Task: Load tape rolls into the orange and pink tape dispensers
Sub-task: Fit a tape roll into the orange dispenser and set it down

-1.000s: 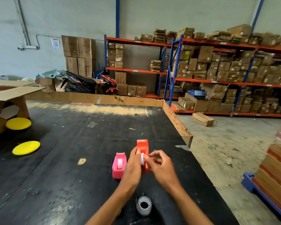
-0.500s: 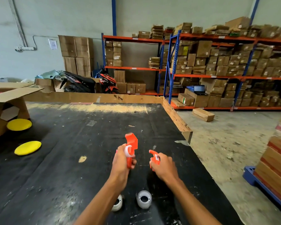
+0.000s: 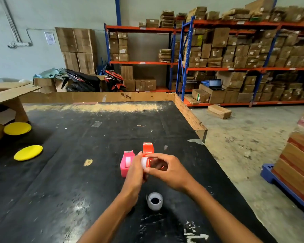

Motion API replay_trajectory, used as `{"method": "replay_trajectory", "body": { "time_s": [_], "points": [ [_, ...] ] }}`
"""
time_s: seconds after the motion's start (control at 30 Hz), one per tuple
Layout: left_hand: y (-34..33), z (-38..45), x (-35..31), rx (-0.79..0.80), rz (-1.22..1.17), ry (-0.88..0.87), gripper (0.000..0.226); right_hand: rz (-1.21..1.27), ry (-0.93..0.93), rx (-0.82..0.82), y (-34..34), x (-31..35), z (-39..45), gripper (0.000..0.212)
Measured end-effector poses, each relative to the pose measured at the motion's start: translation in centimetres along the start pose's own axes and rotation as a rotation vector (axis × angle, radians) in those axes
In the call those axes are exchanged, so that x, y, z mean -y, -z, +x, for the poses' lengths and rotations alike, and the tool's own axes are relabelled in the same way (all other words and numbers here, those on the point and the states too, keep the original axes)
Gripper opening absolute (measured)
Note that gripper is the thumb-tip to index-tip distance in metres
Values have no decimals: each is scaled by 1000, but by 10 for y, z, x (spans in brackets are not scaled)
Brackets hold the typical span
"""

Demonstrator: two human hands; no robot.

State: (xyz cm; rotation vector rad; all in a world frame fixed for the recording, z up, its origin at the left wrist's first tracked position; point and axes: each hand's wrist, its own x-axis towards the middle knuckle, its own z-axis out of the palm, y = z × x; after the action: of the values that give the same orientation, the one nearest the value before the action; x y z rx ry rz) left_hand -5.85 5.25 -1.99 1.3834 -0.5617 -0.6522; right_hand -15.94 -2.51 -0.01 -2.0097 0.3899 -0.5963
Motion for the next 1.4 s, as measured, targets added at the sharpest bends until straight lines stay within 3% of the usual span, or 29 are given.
{"method": "replay_trajectory", "body": {
  "time_s": [0.07,0.23,0.37,0.43,0.53,0.63,0.7,0.8,0.93,1.07,1.2,1.27,1.4],
  "points": [
    [-9,-4,2,35,4,5,50,-66,23,-44,2,-1,-5,35],
    [-14,-3,2,31,-20,-5,41,-67,-8,-158,24,-9,-18,18],
    [-9,-1,-4,-15,-127,57,42,-671,-383,90,54,-25,-33,26],
    [-6,-1,-3,-22,-179,95,42,-854,-519,202,57,-35,-42,31],
    [0,-5,-2,-10,-237,132,37,-902,-599,279,52,-40,-44,38],
    [9,-7,-1,20,-248,137,31,-1037,-532,251,45,-34,-37,48],
    [17,-9,-1,17,-235,132,31,-944,-443,241,35,-29,-32,51],
    [29,-11,-2,-4,-198,129,38,-602,-374,371,13,-21,-28,62],
    [49,-16,-1,37,-176,140,42,-707,-266,415,-15,-25,-29,66],
    [60,-23,0,47,-165,119,31,-596,-236,271,-23,-29,-29,41],
    [61,-30,1,66,-153,87,29,108,-242,-23,-17,-14,-26,30],
    [59,-34,1,101,-132,73,32,278,-207,-29,-12,-5,-26,30],
    [55,-41,-3,124,-108,26,34,300,-127,32,-8,9,-32,36]
  ]
}}
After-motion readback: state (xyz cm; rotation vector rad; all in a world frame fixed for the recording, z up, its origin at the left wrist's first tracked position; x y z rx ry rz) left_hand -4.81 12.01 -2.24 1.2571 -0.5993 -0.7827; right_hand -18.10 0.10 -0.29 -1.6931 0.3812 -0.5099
